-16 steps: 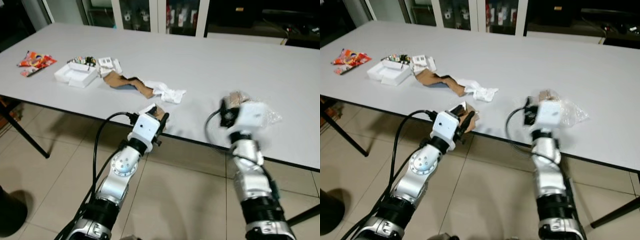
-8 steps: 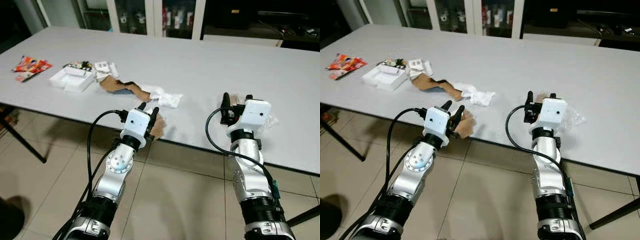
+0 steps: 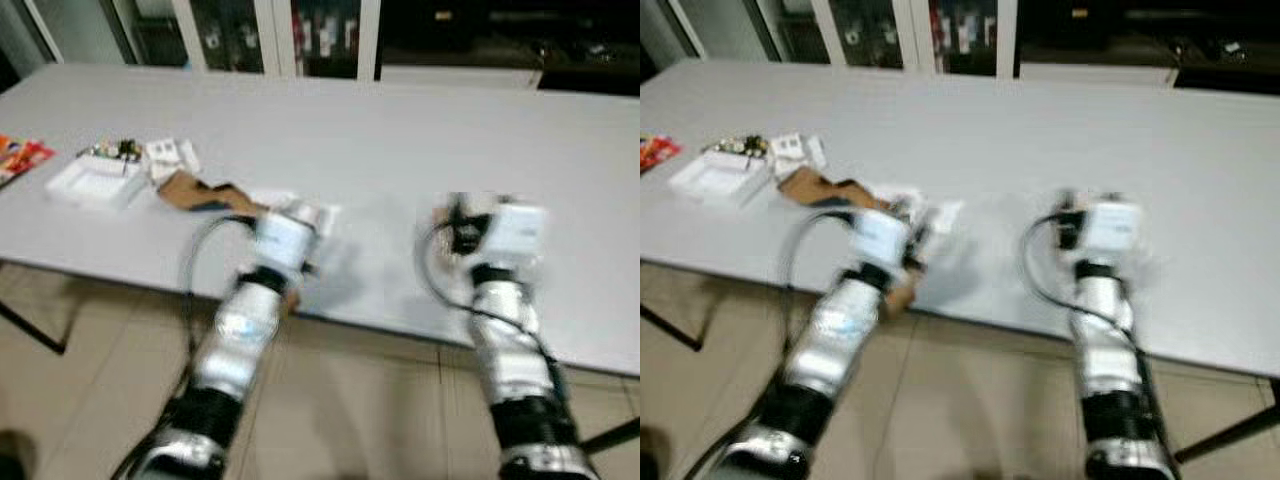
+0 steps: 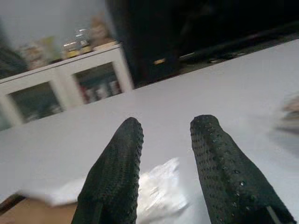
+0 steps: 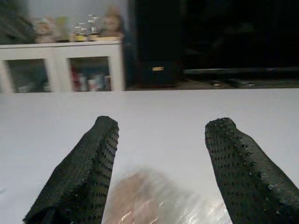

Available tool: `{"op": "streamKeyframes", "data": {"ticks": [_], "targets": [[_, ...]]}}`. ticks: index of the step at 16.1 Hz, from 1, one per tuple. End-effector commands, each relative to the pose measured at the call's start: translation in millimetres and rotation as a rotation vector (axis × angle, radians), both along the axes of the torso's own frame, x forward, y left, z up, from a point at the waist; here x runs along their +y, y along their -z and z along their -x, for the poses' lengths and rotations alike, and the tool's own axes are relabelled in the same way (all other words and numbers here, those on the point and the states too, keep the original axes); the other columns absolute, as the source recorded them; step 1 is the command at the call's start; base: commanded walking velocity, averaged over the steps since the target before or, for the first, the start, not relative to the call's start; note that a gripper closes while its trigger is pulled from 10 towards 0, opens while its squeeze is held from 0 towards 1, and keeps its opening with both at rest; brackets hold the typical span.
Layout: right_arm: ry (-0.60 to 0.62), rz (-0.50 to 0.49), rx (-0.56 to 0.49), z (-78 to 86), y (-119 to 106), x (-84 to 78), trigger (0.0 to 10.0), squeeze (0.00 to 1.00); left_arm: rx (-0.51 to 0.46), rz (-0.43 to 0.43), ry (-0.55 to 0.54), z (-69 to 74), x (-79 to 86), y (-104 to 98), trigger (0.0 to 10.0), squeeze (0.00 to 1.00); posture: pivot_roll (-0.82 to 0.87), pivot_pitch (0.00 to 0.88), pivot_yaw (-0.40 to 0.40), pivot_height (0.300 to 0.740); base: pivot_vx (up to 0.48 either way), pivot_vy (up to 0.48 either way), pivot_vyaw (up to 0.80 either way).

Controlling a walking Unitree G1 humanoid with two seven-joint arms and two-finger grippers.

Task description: Picking trash to rubbish bin

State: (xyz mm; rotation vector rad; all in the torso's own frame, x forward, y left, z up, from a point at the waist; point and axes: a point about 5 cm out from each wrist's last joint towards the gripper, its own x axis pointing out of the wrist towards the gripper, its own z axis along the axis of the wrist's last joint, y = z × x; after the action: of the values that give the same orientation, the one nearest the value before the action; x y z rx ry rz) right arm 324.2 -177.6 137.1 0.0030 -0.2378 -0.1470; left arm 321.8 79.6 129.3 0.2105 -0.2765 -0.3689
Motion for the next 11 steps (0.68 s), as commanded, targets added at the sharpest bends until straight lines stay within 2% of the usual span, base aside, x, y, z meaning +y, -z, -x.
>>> {"op": "streamKeyframes", "data": {"ticks": [1,7,11], "targets": [[-0.042,-0.018,-0.002,-1.6,-0.4,15.5,10.0,0.0,-0.005,-0.019,-0.034,-0.3,14.9,1.5,10.0,0.0,-0.05,0.049,0.054,0.74,0.0,0.0,0.0],[-0.038,-0.015,0.001,-1.1,0.0,13.9,10.0,0.0,0.001,-0.022,-0.021,0.5,14.3,3.4,10.0,0.0,-0.05,0.046,0.053,0.74,0.0,0.0,0.0],[-0.005,0.011,0.05,-1.2,7.7,7.7,10.0,0.0,0.011,-0.032,-0.002,2.6,11.7,6.4,10.0,0.0,-0.05,0.041,0.05,0.74,0.0,0.0,0.0]]}}
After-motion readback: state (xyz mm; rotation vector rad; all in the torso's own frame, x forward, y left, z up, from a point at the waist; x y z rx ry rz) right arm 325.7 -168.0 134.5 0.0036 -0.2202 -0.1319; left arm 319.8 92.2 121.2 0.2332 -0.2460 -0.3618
